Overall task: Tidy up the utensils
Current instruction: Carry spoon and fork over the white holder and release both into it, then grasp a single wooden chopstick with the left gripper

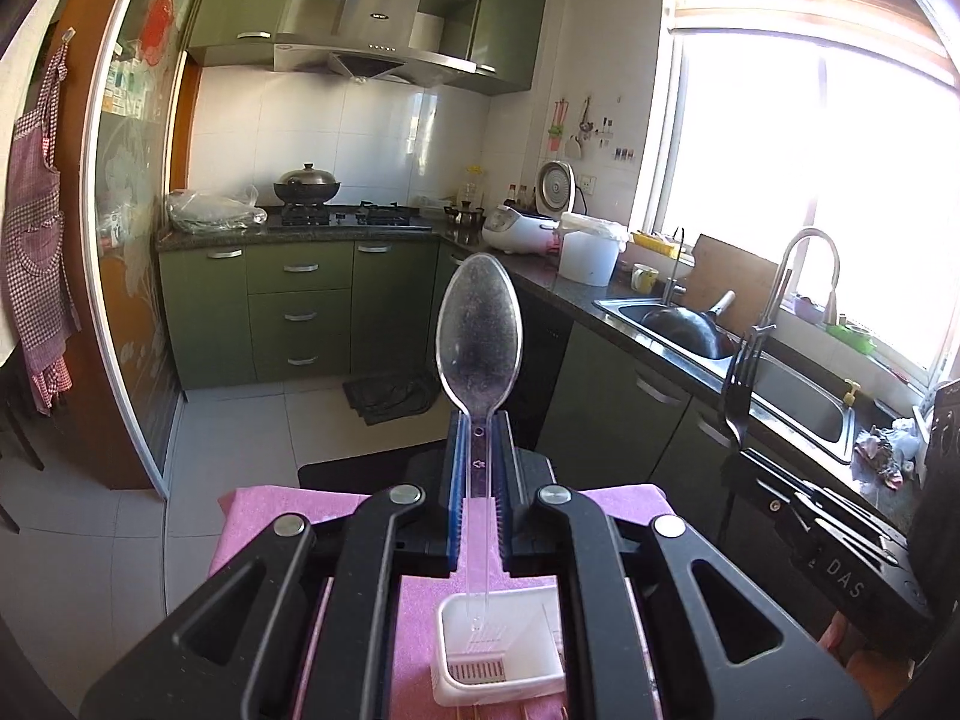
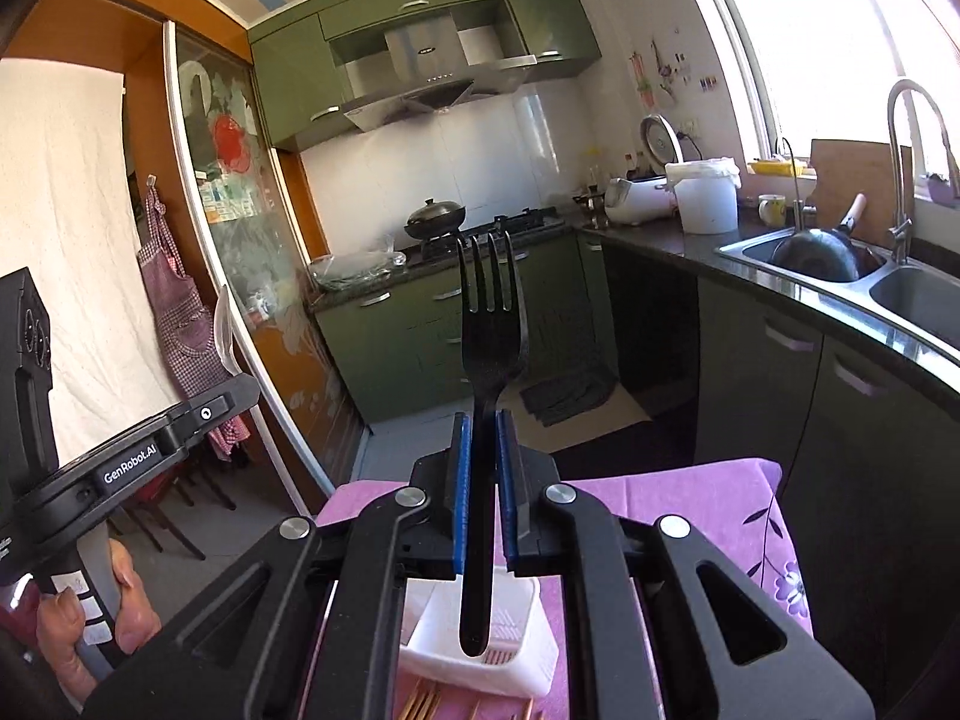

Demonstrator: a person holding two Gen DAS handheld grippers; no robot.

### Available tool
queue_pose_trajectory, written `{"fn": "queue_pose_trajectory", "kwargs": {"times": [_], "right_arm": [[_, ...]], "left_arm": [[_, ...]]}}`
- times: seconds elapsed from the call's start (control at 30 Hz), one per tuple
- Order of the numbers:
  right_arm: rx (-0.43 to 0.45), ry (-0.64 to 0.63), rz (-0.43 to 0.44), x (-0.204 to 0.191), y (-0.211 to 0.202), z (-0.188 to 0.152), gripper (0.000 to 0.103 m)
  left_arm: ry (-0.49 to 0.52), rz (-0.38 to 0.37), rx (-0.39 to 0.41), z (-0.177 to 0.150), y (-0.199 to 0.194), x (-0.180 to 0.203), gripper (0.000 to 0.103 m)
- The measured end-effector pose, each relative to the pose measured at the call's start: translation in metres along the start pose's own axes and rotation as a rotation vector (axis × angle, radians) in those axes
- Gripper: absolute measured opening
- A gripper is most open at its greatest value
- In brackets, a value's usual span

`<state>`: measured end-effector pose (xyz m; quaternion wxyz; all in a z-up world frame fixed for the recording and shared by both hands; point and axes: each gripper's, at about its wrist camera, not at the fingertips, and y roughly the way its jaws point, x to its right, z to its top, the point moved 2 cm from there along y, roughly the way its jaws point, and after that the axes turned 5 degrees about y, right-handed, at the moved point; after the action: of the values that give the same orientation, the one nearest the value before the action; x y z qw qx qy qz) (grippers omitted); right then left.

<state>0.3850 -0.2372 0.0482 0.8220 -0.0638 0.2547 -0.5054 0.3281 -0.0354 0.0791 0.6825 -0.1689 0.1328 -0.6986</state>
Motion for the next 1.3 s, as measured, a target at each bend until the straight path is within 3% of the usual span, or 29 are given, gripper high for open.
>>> {"fn": "queue_pose_trajectory", "kwargs": {"times": [0.17,0.4,0.57,0.7,0.97,1.03,1.17,1.23,1.3], "right_arm": [[-0.011,-0.061,-0.045,0.000,0.037,-0.015,0.009],[0.002,-0.103,-0.064,0.008,0.044,-0.050,0.009],[-0.001,-0.118,-0.081,0.009,0.041,-0.069,0.010],[-0.015,-0.119,-0.087,0.010,0.038,-0.078,0.010],[0.005,-0.116,-0.089,0.007,0.004,-0.074,0.016],[0.013,-0.108,-0.084,0.008,-0.012,-0.071,0.022],[-0.009,-0.104,-0.084,0.013,-0.047,-0.073,0.027],[-0.037,-0.105,-0.100,0.018,-0.060,-0.080,0.034],[-0.074,-0.098,-0.103,0.025,-0.071,-0.090,0.035]], "left_arm": [[0.005,-0.004,-0.085,-0.028,0.028,-0.002,0.009],[0.021,0.000,-0.144,-0.055,0.027,-0.009,0.009],[0.042,0.015,-0.160,-0.065,0.021,-0.012,0.011],[0.056,0.010,-0.194,-0.070,0.020,-0.015,0.028],[0.066,0.008,-0.213,-0.071,-0.001,-0.016,0.029],[0.067,0.011,-0.225,-0.070,-0.012,-0.018,0.029],[0.079,0.015,-0.313,-0.085,-0.031,-0.023,0.029],[0.090,0.007,-0.390,-0.103,-0.037,-0.024,0.029],[0.092,-0.020,-0.470,-0.126,-0.039,-0.025,0.029]]}}
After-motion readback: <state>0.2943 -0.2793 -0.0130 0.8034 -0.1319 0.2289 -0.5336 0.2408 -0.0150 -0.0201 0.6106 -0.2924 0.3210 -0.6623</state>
